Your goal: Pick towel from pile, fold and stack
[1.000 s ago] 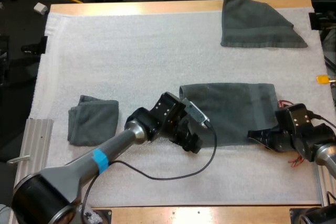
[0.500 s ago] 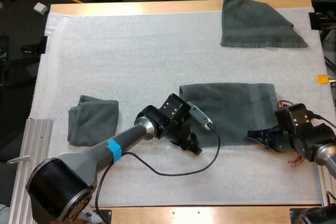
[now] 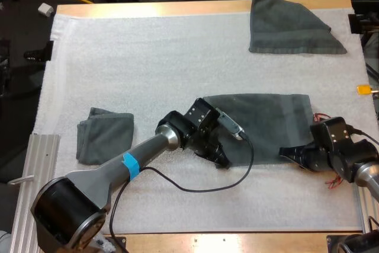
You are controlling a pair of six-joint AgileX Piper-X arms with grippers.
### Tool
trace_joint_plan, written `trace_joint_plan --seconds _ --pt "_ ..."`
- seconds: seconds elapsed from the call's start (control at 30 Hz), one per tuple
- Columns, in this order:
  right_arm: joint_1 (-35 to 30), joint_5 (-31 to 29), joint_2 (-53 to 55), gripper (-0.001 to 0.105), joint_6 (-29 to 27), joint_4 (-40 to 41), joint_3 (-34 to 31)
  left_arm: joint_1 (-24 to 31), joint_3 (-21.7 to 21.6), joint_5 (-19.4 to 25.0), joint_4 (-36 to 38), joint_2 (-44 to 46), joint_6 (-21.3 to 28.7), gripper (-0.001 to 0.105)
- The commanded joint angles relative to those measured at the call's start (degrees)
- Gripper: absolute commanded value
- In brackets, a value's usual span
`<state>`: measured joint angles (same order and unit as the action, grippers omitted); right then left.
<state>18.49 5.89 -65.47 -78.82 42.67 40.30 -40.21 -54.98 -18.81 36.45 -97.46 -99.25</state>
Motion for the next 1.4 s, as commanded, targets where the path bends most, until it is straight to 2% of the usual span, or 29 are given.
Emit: trace_joint_plan --seconds 0.0,0.23,0.4,0.47,0.7,0.77,0.83,1.13,1.37 --pt "-0.1 0.3 0.2 0.0 -0.6 0.7 0.2 -0.1 -0.8 0.4 0.4 0.6 -0.5 0.005" --pt "-0.1 0.2 0.1 0.0 -0.8 0.6 0.1 -0.2 -1.2 1.6 1.7 5.8 -0.3 0.003" --pt "0.0 0.5 0.0 0.0 -0.7 0.5 0.1 -0.1 -1.0 3.0 4.7 9.7 3.0 0.004" --pt "0.0 0.5 0.1 0.0 -0.8 0.6 0.1 -0.1 -0.9 3.1 6.1 10.5 4.8 0.009" --pt "0.0 0.9 0.4 0.0 -1.0 0.8 0.2 -0.5 -1.0 3.4 8.9 11.3 8.7 0.044" --pt "-0.2 0.7 0.4 0.0 -0.9 0.9 0.1 -1.1 -1.0 3.5 8.8 10.9 9.1 0.048" --pt "-0.1 0.5 0.5 0.0 -0.6 0.8 0.0 -1.1 -1.1 3.4 8.0 10.3 8.8 0.046" --pt "-0.2 0.4 0.4 0.0 -0.5 1.2 0.1 -6.0 -0.9 8.6 5.5 5.8 9.5 0.047" --pt "-0.1 0.5 0.4 0.0 -0.6 1.3 0.0 -6.6 -0.9 12.6 4.5 3.6 9.5 0.047"
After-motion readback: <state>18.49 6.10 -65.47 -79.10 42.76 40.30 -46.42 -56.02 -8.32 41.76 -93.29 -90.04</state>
